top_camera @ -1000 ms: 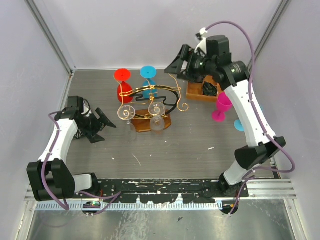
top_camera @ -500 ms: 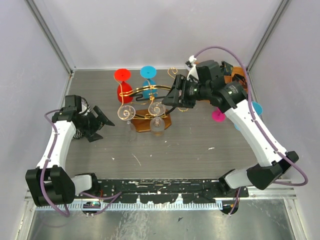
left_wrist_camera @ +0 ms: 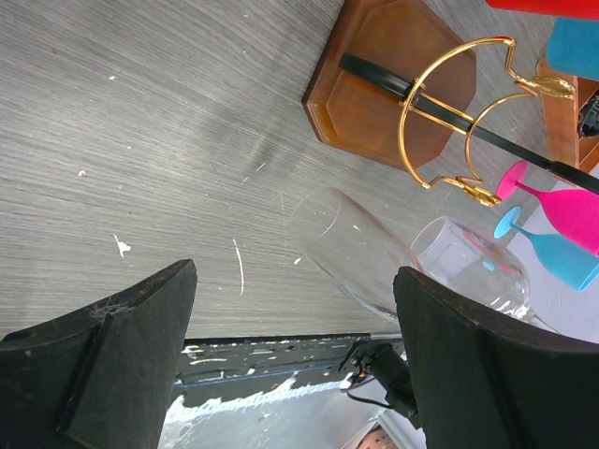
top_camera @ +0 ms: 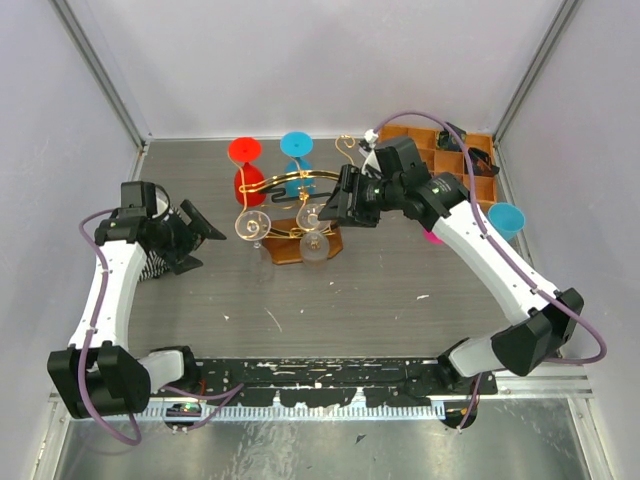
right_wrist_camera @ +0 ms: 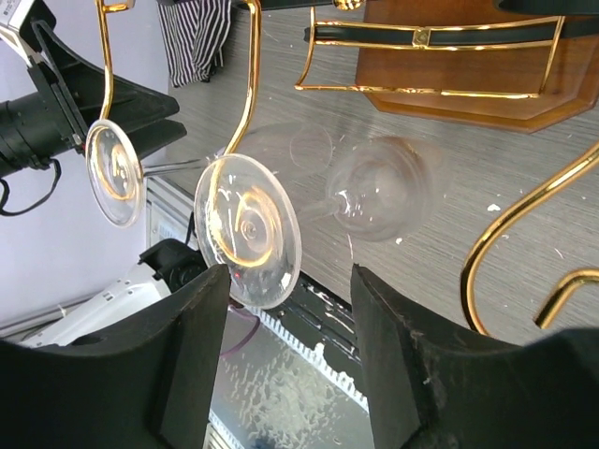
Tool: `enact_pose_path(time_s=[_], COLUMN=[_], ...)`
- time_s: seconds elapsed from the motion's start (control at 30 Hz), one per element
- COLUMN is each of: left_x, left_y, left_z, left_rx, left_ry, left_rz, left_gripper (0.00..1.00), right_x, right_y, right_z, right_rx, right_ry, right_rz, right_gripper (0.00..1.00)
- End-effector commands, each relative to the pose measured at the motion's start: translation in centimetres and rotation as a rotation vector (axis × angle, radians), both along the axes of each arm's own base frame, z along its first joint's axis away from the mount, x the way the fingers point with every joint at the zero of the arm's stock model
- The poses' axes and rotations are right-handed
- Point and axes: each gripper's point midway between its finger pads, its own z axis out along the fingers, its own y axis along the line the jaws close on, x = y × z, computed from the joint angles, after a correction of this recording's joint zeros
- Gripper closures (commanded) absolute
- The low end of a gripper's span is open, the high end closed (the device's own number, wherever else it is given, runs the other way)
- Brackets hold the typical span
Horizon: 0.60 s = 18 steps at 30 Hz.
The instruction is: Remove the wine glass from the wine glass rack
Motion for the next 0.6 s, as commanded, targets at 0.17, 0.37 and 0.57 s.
enact_pose_path(time_s=[0.17,0.37,0.57], left_x=[-0.1,-0.1,-0.4], left_y=[-0.3,-0.4,-0.5], left_z=[0.7,0.5,0.4], left_rx=[-0.020,-0.023,-0.027], left_ry=[-0.013,-0.011,-0.005], left_rz=[-0.006,-0.011,-0.015], left_gripper=[0.07,0.07,0.07], right_x=[1.2,1.0,1.2], right_y=[1.9,2.5,1.5], right_z=[1.1,1.6,3.3], right_rx=[0.099,0.141,0.151], right_ry=[-0.047,-0.054,-0.099], right_rz=[0.021,0.048,0.002], right_gripper=[0.51,0.82,0.99])
